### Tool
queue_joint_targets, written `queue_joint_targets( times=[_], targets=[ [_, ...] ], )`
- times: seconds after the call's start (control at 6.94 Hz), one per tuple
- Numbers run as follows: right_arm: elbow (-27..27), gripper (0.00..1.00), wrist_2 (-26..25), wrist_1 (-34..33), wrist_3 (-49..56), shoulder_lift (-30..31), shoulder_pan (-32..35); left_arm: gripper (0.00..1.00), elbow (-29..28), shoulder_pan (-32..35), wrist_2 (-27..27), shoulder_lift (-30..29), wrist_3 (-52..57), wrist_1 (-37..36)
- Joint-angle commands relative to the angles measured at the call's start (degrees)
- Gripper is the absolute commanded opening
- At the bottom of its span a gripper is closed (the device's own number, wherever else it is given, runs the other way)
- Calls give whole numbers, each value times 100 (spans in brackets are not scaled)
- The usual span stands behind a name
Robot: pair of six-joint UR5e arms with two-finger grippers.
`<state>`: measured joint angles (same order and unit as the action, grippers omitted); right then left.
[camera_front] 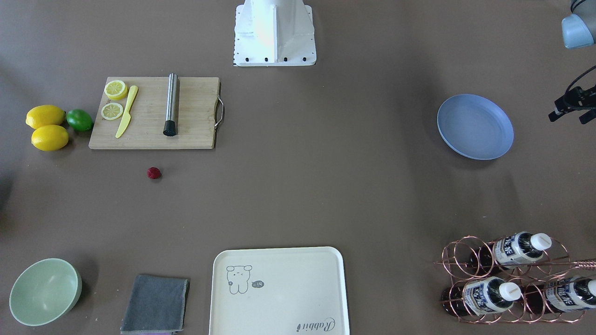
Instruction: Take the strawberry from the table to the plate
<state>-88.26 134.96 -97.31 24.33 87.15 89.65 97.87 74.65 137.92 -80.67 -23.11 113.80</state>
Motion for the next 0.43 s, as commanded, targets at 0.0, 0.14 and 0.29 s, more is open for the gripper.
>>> queue_joint_targets(
  times=[0.0, 0.14, 0.29],
  targets=[
    [1, 100, 39, 72, 1, 39, 0, 96, -529, -389, -29, 17, -430, 1054],
    [1, 100, 48, 72, -7, 39, 0, 97, -575, -555, -37, 25, -588, 1196],
    [1, 100, 48, 72, -7, 39, 0, 97, -802, -688, -46, 51, -615, 1580]
  ],
)
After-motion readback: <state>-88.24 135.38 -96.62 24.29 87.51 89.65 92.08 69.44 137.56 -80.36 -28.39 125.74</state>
